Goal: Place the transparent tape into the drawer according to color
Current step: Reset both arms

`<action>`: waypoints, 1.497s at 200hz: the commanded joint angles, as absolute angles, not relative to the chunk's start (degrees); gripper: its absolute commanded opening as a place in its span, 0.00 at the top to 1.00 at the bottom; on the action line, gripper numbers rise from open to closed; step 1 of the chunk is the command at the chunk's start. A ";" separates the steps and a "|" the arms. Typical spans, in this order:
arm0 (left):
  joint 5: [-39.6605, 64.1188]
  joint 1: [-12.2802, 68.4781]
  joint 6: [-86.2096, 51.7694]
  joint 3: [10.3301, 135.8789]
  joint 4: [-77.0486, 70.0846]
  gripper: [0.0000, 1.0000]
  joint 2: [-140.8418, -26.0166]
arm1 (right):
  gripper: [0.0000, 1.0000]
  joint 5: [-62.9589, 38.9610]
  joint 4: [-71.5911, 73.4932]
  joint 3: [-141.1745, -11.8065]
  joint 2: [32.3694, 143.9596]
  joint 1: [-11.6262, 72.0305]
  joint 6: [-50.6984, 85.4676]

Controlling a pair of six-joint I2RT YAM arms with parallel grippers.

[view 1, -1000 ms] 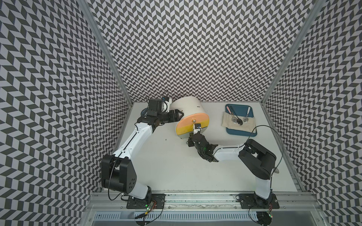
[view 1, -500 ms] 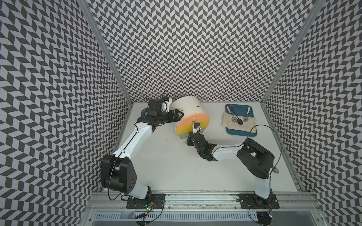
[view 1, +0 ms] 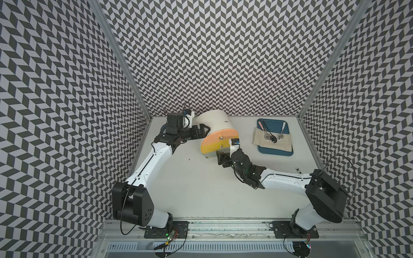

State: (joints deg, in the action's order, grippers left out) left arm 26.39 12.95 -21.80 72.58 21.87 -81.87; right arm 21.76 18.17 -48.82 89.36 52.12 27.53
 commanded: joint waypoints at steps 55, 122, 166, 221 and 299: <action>14.55 10.03 -22.33 59.57 12.30 0.00 -65.35 | 0.00 18.16 5.17 -44.68 75.76 50.07 23.73; 3.83 8.37 -18.66 44.36 0.25 0.01 -58.81 | 0.00 20.53 3.84 -42.75 66.44 34.55 16.79; -2.77 8.12 -14.15 35.40 -13.77 0.03 -58.69 | 0.00 28.40 11.15 -39.77 68.05 21.36 12.03; -9.65 6.74 -6.49 28.83 -28.37 0.00 -63.48 | 0.00 28.32 32.97 -31.75 80.50 11.54 6.40; -3.97 0.09 -1.40 21.00 -49.57 0.00 -75.49 | 0.00 27.35 66.98 -17.99 87.18 9.85 -0.81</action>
State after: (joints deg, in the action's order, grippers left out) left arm -6.61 0.34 -5.04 21.98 -38.96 -72.38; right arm 28.34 48.62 -21.74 86.39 10.83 1.61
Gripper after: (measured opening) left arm 0.992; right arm 0.994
